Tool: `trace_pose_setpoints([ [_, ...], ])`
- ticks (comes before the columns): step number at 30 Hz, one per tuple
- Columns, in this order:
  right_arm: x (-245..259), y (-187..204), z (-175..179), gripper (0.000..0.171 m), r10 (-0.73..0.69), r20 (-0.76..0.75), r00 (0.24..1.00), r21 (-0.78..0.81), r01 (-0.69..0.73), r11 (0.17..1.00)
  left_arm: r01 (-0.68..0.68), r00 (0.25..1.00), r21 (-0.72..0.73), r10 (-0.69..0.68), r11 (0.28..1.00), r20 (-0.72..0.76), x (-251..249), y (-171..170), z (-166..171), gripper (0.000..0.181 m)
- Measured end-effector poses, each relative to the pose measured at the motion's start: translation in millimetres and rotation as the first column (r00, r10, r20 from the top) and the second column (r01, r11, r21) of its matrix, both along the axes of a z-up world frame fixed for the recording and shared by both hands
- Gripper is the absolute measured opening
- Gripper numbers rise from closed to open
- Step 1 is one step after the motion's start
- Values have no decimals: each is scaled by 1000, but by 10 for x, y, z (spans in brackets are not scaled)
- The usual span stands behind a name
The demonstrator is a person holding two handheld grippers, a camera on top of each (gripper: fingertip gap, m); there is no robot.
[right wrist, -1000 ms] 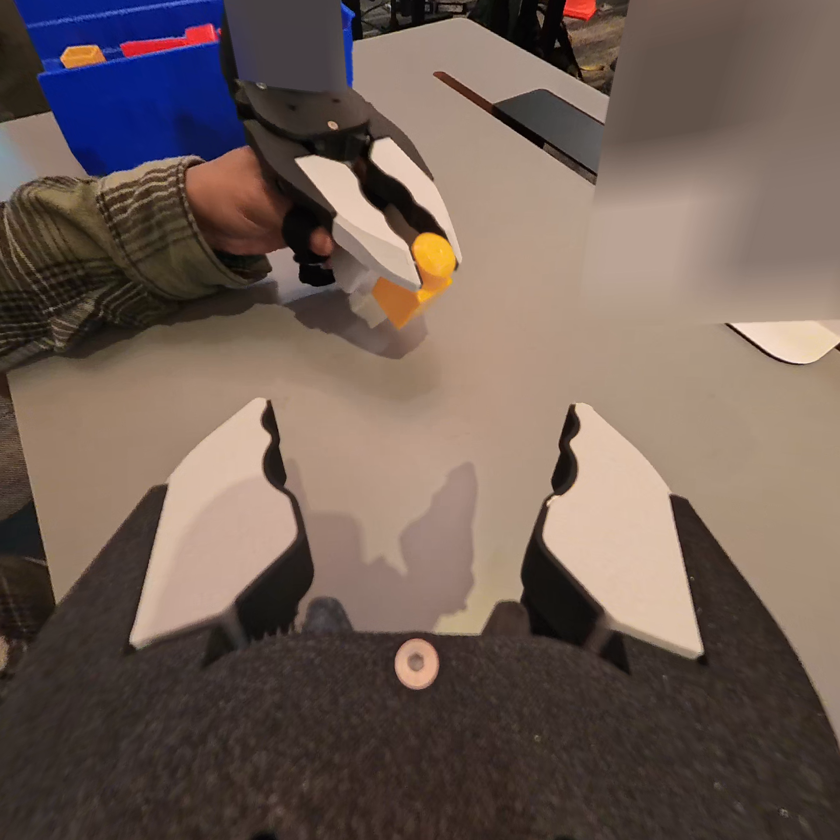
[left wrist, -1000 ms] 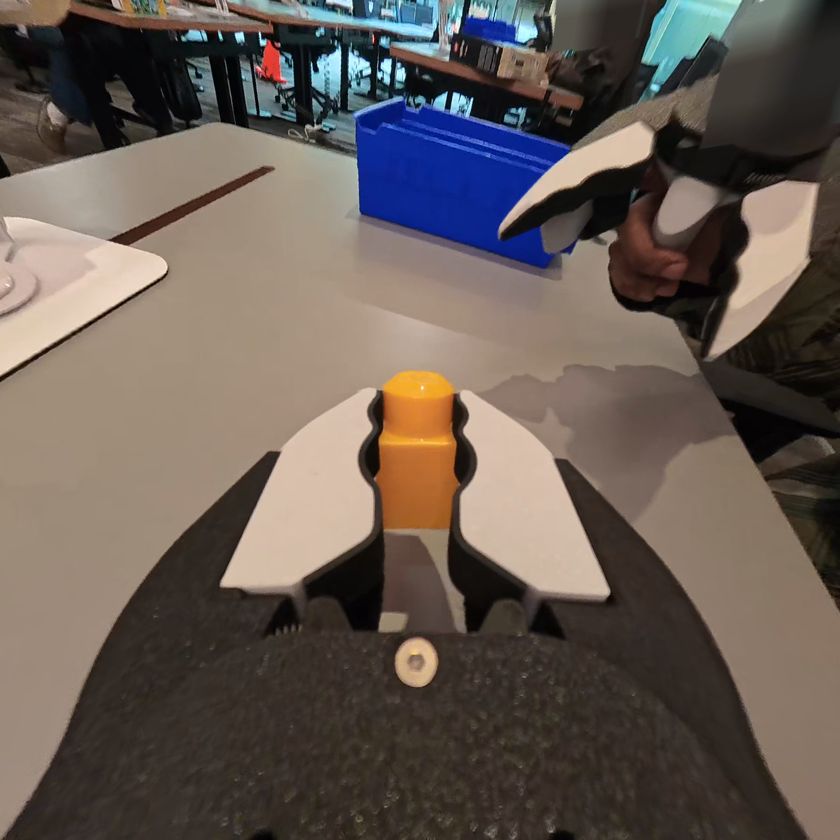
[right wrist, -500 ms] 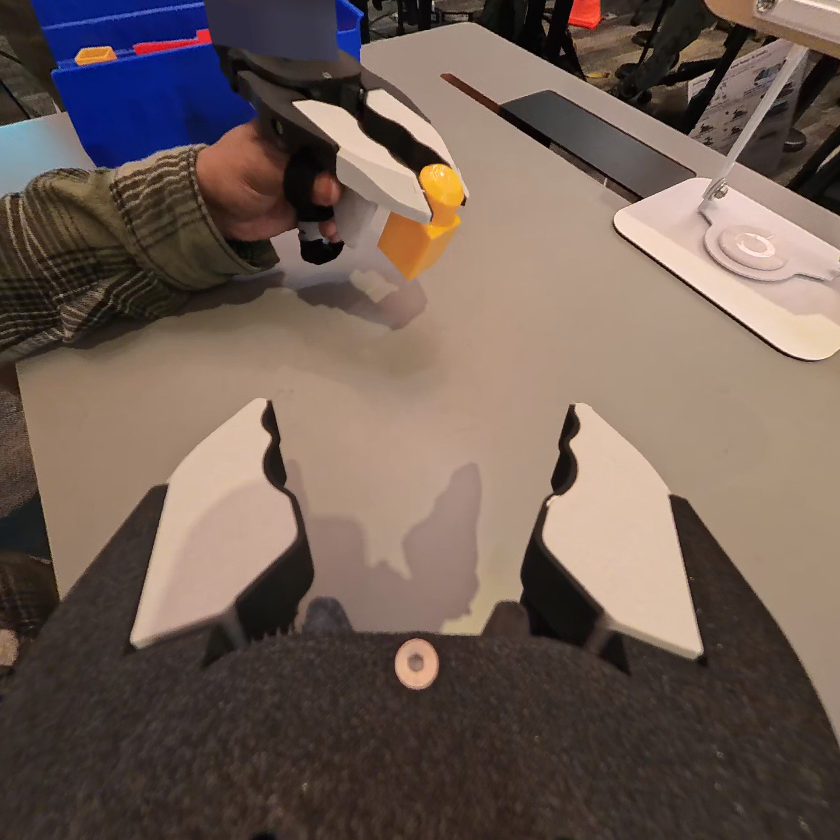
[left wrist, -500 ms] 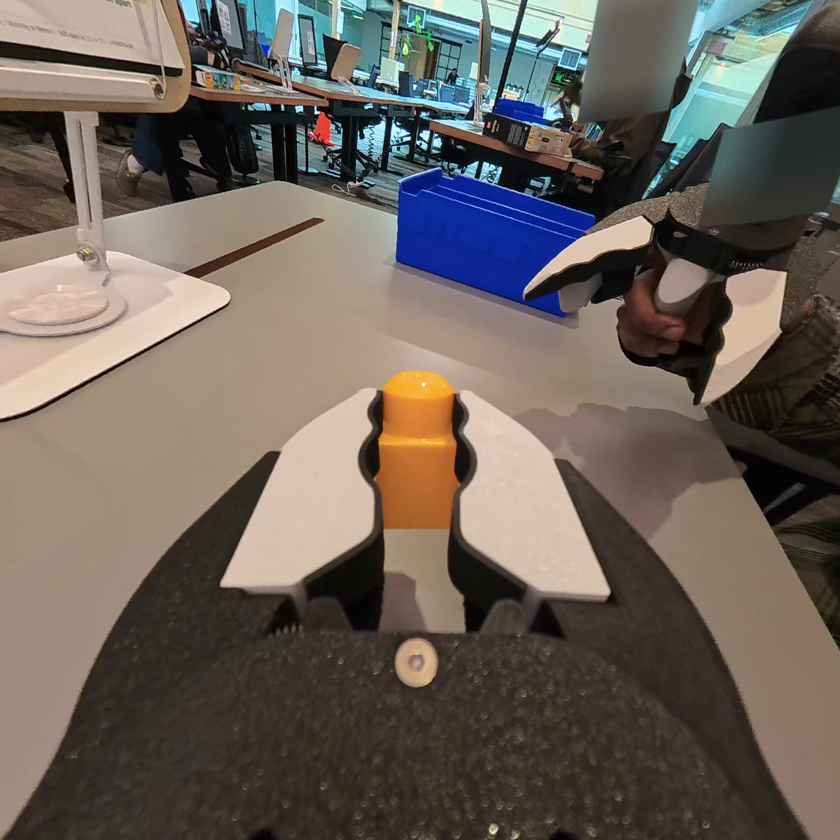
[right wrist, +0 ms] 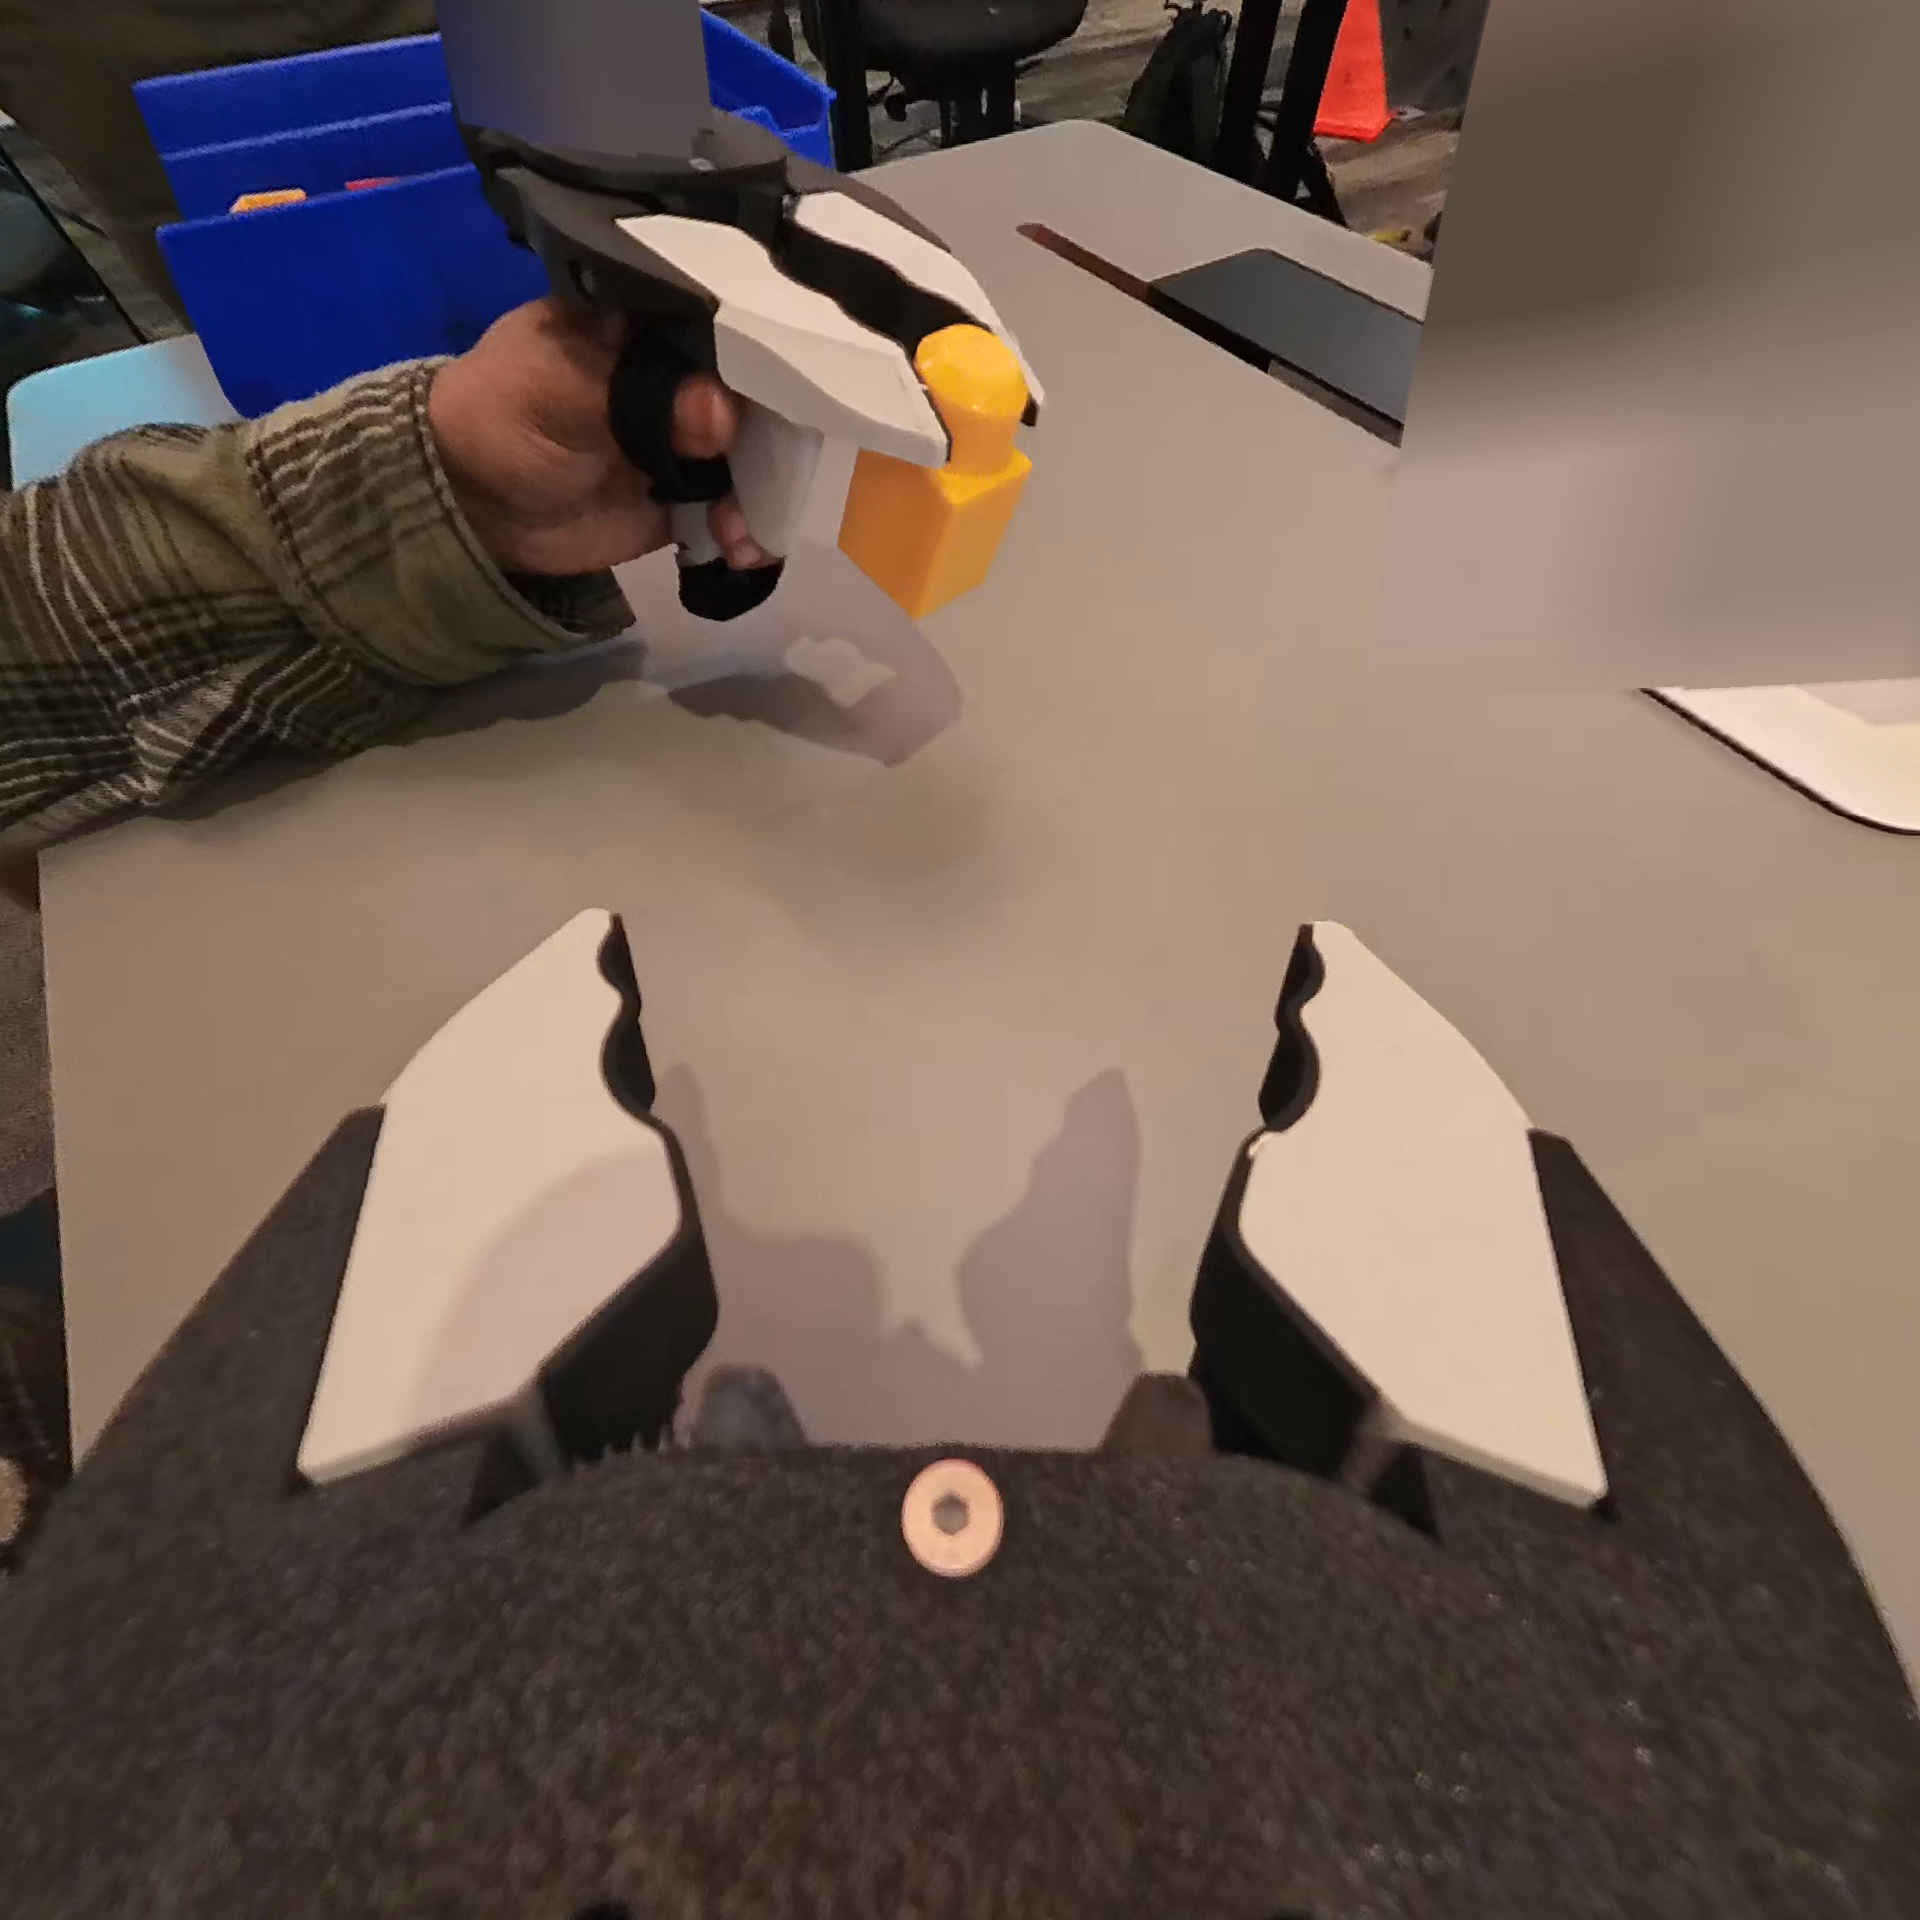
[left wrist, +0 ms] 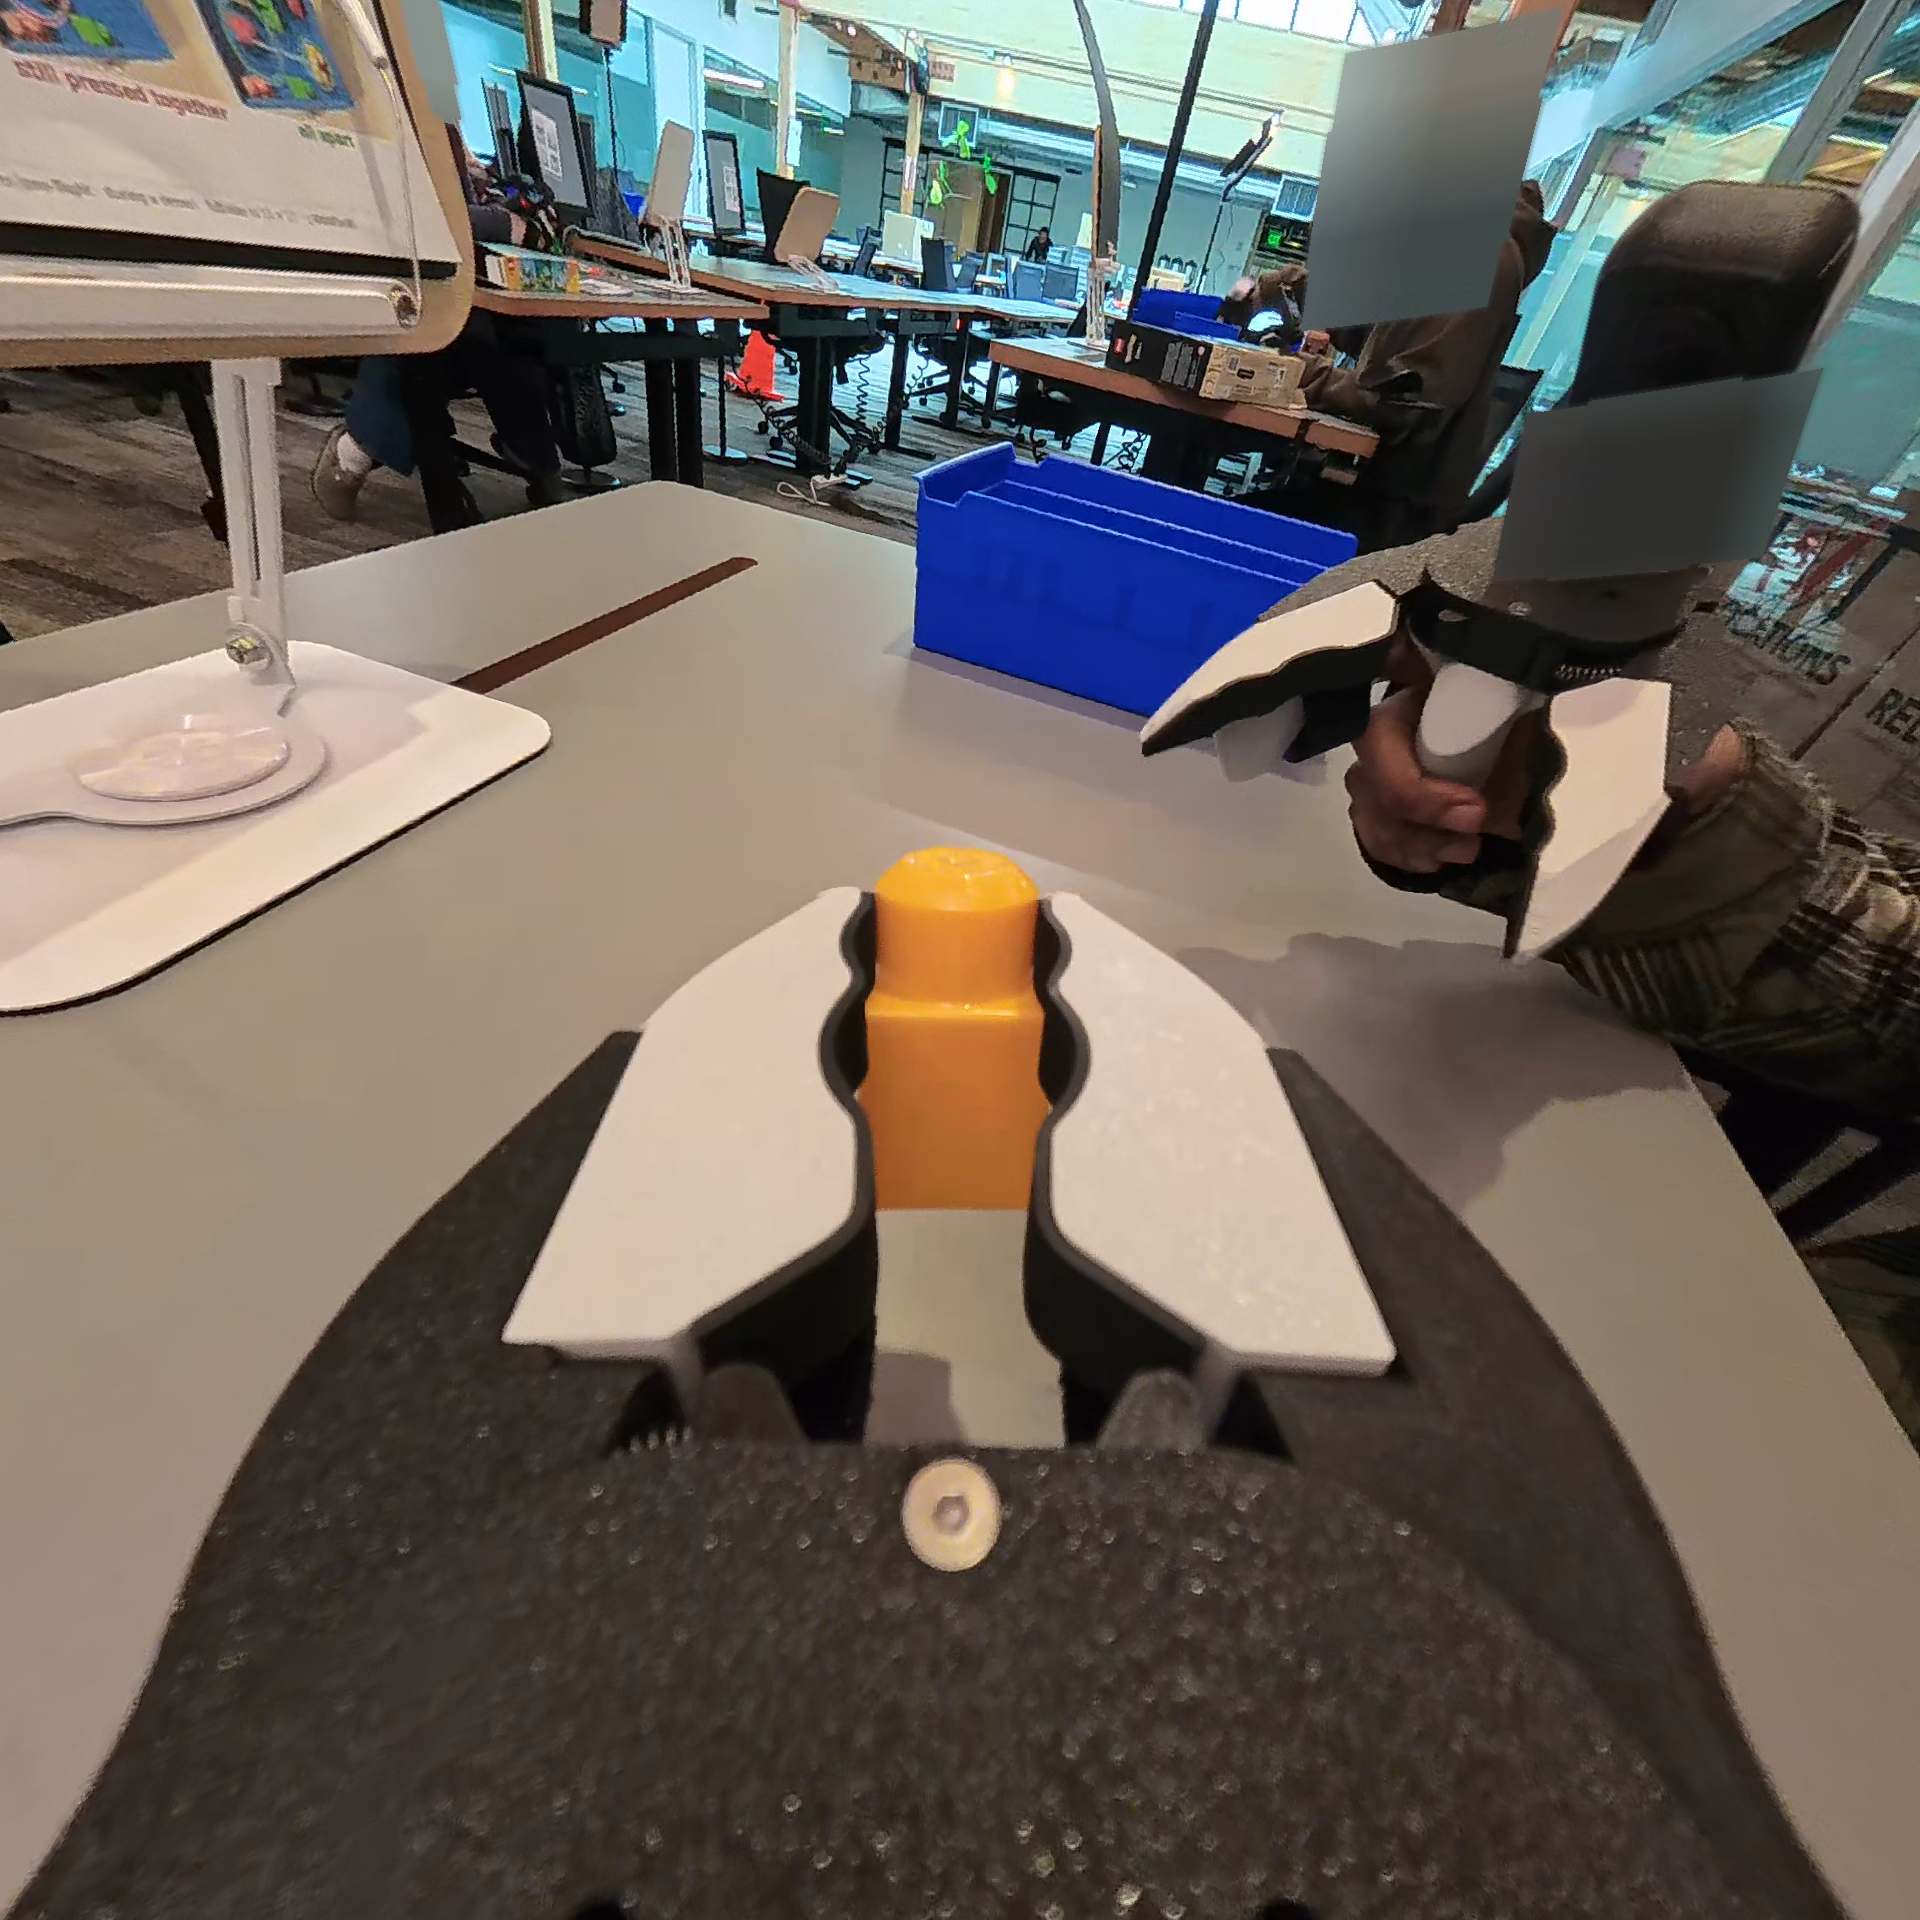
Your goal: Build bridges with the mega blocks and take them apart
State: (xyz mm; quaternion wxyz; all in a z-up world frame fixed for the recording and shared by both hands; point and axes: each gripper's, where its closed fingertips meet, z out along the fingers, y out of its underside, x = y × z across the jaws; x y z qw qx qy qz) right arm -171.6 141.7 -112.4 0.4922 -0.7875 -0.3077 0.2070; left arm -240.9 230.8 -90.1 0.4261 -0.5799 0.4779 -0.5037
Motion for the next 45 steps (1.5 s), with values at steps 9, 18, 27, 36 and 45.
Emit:
trace_pose_setpoints([
  [9,128,-67,7,115,-20,-36,999,18,21,1000,0,1000,-14,0,1000,8,-14,24,-18,29],
  [18,240,-113,-4,115,-34,-46,998,13,35,999,-9,1000,-11,9,1000,11,-19,42,-15,29],
  [27,318,-91,-19,115,-50,-48,998,9,51,999,-52,972,75,67,996,-223,-97,186,-397,29],
  [36,268,-90,0,115,-29,-49,998,15,30,999,-45,956,35,53,998,-290,-207,293,-613,29],
  [45,248,-111,49,115,-20,-46,999,29,22,999,-61,911,-22,47,998,-411,-348,342,-806,29],
])
